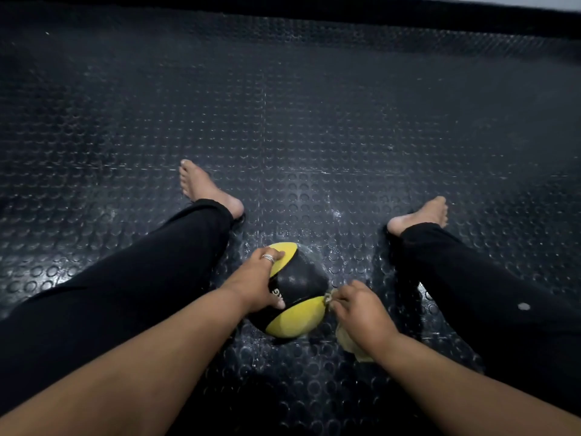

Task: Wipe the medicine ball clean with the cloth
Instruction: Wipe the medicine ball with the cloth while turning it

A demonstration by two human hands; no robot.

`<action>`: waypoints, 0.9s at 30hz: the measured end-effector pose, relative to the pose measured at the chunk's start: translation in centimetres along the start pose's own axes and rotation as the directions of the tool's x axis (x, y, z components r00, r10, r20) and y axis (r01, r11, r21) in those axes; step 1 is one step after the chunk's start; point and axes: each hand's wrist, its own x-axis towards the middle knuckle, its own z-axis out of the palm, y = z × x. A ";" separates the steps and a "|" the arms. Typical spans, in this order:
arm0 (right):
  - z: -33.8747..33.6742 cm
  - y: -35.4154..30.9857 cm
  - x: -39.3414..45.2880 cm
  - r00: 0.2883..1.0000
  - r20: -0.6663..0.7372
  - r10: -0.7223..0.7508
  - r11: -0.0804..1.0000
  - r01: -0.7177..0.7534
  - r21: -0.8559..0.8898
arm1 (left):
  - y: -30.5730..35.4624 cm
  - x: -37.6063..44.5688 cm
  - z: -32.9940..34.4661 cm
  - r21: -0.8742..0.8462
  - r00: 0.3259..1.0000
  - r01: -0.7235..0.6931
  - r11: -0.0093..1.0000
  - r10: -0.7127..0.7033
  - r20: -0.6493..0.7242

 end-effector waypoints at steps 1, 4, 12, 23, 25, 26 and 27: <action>-0.3 0.2 0.0 0.999 -0.034 0.027 1.000 -0.027 0.007 | -0.2 0.0 0.0 0.001 1.000 -0.002 1.000 0.002 0.006; -1.0 -2.0 1.9 0.985 -0.170 -0.028 0.996 0.043 0.084 | -0.1 -0.1 0.0 0.004 1.000 -0.003 1.000 0.003 0.002; 0.9 -4.8 3.3 0.984 -0.073 -0.163 0.985 0.166 0.041 | 0.1 -0.4 0.2 0.002 1.000 -0.012 1.000 0.012 -0.003; -0.8 -4.3 3.7 0.987 -0.157 -0.022 0.995 0.037 0.095 | 0.9 -0.5 0.3 0.045 1.000 -0.007 0.999 0.007 -0.005; -0.3 -5.0 4.2 0.993 -0.113 -0.033 0.995 0.043 0.086 | 1.0 -0.6 0.3 0.042 1.000 -0.003 0.999 0.003 -0.007; 0.0 -5.0 4.2 0.994 -0.105 -0.042 0.996 0.051 0.079 | 1.1 -0.6 0.3 0.037 1.000 -0.002 0.999 0.002 -0.006; 0.2 -5.0 4.0 0.992 -0.113 -0.053 0.995 0.062 0.075 | 1.2 -0.5 0.2 0.035 1.000 -0.001 0.999 0.001 -0.004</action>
